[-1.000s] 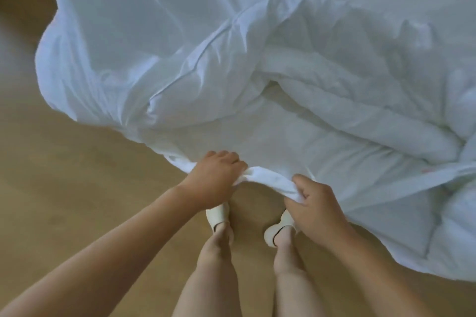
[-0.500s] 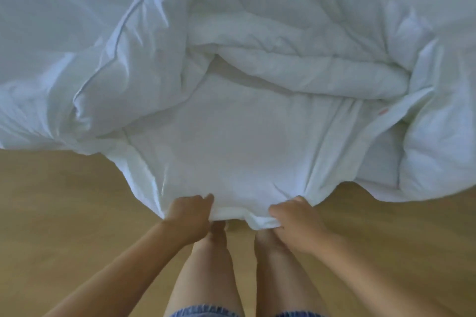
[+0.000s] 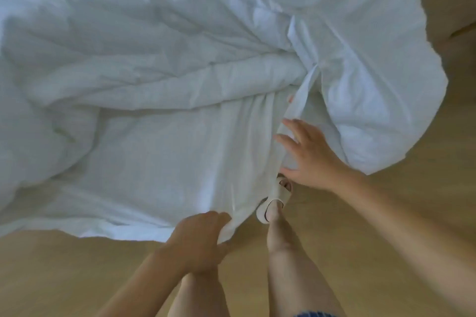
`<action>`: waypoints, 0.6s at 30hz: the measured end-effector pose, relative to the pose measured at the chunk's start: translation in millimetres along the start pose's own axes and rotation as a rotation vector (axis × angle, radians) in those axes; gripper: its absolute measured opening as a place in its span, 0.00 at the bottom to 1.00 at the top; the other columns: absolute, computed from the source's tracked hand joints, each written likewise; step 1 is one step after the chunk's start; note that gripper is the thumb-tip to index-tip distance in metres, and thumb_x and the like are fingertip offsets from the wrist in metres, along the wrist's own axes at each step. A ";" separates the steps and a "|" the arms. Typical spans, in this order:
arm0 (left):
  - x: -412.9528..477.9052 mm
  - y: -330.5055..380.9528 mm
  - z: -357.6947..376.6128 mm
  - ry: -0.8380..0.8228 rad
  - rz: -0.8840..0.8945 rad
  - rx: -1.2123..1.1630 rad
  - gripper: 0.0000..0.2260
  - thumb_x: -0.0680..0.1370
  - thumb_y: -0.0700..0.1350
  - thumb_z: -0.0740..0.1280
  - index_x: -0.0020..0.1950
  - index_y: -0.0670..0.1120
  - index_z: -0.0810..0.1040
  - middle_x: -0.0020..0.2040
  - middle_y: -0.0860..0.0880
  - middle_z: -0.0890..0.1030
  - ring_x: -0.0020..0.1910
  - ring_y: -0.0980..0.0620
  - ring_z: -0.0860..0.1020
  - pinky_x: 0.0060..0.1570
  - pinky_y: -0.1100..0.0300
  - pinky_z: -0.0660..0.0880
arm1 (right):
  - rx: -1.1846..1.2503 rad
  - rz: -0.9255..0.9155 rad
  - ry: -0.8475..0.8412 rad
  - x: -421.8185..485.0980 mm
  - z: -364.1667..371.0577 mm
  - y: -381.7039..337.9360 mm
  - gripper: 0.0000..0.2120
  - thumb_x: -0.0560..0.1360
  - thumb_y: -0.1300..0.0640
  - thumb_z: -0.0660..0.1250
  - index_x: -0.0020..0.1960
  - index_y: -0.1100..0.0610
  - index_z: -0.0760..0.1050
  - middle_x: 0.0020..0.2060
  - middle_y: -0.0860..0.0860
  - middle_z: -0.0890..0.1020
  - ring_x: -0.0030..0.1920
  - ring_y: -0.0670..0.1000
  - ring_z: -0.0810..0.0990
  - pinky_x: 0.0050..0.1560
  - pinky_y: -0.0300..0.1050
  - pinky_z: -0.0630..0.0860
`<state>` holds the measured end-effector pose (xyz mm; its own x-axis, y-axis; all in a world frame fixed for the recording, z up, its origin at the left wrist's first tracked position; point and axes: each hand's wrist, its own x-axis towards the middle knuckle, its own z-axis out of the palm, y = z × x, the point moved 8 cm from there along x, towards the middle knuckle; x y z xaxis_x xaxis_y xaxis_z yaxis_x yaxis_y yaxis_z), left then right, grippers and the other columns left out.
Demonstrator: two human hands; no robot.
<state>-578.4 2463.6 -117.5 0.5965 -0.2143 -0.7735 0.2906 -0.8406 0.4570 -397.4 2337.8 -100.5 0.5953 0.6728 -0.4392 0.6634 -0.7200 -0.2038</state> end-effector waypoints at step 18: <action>245.2 219.1 -210.8 0.543 -0.122 0.928 0.31 0.77 0.44 0.60 0.77 0.42 0.50 0.74 0.37 0.58 0.74 0.39 0.58 0.70 0.36 0.50 | 0.334 0.676 0.418 -16.2 17.0 272.8 0.16 0.74 0.65 0.60 0.62 0.63 0.71 0.57 0.61 0.76 0.58 0.63 0.72 0.49 0.57 0.72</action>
<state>-210.7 2331.7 -114.4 0.9200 -0.0464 -0.3892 -0.1730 -0.9391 -0.2970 -233.8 2127.6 -163.9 0.9758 0.0417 -0.2145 -0.0229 -0.9567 -0.2902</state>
